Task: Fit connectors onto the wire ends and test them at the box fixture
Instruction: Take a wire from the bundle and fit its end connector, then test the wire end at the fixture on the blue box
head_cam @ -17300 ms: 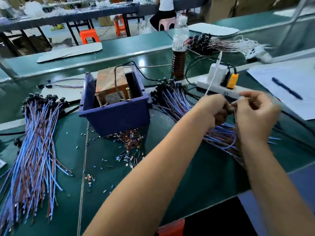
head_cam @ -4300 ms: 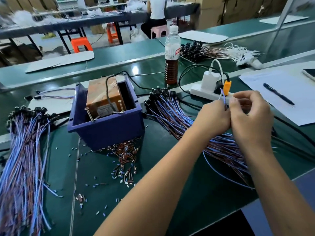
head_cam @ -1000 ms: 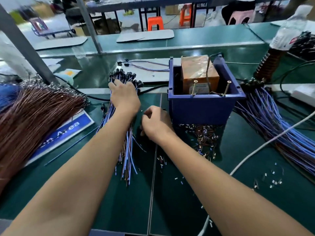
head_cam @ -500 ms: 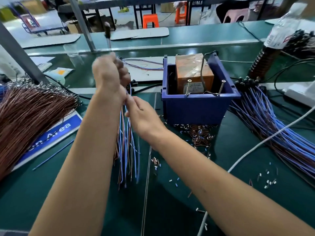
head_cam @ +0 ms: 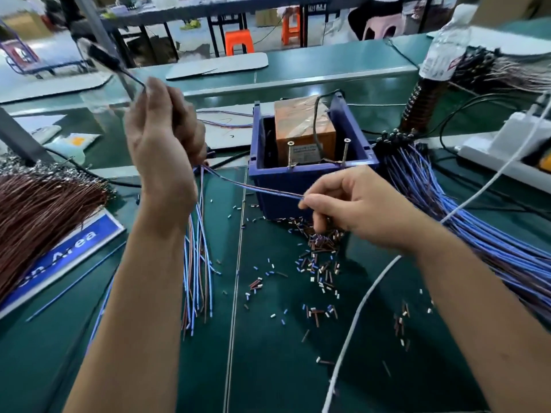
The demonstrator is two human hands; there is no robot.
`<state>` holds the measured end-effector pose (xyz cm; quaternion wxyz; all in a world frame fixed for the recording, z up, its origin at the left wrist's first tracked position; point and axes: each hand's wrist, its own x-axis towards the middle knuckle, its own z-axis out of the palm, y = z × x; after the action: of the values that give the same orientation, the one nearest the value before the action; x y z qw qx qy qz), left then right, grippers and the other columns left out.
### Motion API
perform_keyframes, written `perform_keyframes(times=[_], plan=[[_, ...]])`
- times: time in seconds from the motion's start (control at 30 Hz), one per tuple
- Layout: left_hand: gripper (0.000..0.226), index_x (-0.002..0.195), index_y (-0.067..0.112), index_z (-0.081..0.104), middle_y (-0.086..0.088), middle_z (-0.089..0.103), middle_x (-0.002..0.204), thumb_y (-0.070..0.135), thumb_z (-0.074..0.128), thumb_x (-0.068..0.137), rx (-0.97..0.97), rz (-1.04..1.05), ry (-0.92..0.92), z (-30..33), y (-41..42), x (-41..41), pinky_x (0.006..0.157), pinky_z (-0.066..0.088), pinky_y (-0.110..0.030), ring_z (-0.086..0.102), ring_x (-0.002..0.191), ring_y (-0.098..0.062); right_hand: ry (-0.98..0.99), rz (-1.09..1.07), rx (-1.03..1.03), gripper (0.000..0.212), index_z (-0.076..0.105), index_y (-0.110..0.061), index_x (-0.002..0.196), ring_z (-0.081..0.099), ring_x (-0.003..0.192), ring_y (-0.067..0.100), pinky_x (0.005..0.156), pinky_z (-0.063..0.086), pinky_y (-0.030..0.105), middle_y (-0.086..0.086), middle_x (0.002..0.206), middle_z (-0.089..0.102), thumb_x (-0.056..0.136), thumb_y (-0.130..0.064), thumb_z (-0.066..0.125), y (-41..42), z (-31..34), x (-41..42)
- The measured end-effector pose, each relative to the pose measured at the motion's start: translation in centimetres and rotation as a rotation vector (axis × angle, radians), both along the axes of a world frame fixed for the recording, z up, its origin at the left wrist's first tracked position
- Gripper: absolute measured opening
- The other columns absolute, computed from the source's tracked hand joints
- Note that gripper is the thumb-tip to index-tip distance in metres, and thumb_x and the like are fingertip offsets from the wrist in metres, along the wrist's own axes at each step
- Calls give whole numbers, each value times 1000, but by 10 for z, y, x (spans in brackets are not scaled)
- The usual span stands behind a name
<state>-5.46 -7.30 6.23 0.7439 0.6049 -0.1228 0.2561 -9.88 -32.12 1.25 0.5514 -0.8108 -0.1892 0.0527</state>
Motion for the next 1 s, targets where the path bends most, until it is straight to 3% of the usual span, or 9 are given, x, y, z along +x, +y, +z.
perform_keyframes(times=[0.1,0.2,0.27,0.33,0.47,0.6,0.77,0.87,1.0], plan=[[37,75,24,54,13,43,54,30,39,109,300,-7,-94,-17,-34,-23,43,24,-21,32,44,-7,-44,-59,-86,17,77,-14,86,58,52,2,56,43,13,1,70,76,100,-21,70,-27,-11,-3],[37,76,15,55,7,50,62,27,43,109,655,-3,-143,-45,-65,-36,47,34,-33,44,52,-17,-157,-62,-182,18,75,-24,82,68,61,8,65,53,23,-6,69,75,100,-21,71,-27,-17,-2],[29,79,19,44,7,48,72,24,46,107,914,47,-252,-60,-81,-43,54,35,-37,47,62,-24,-226,-36,-160,28,71,-33,77,68,62,5,65,52,21,-8,67,73,98,-14,70,-19,-19,-2],[24,86,30,34,9,45,79,26,44,107,1009,98,-291,-68,-90,-46,56,36,-38,49,68,-28,-263,-48,-108,38,69,-36,74,66,62,2,63,50,18,-6,66,72,95,-4,68,-15,-20,-3],[22,87,27,41,7,59,69,30,41,108,993,75,-203,-78,-91,-47,53,40,-39,55,61,-27,-251,-99,-30,18,77,-17,83,71,65,14,66,58,36,-2,68,74,98,-15,68,-17,-25,-2],[41,83,9,51,5,57,62,38,37,108,918,-6,-125,-86,-89,-46,54,44,-44,52,55,-25,-193,-119,46,11,80,-18,85,71,62,9,63,53,20,-2,68,75,96,-21,76,-23,-31,-5],[35,79,5,52,8,39,59,26,46,106,919,87,-166,-90,-86,-44,51,38,-46,38,53,-23,-86,-237,255,9,80,-19,89,52,53,11,50,42,18,7,73,77,96,-22,75,-35,-38,-5],[29,80,11,51,7,44,61,24,49,106,879,83,-168,-92,-86,-45,52,39,-44,41,55,-22,-35,-215,328,10,80,-16,92,53,54,13,51,43,19,10,74,76,97,-21,73,-34,-38,-7],[13,93,13,65,8,64,77,18,58,103,809,15,-194,-91,-85,-44,62,49,-36,59,68,-14,-23,-164,298,9,81,-13,91,58,58,15,54,46,21,9,71,74,96,-15,74,-28,-39,-9]])
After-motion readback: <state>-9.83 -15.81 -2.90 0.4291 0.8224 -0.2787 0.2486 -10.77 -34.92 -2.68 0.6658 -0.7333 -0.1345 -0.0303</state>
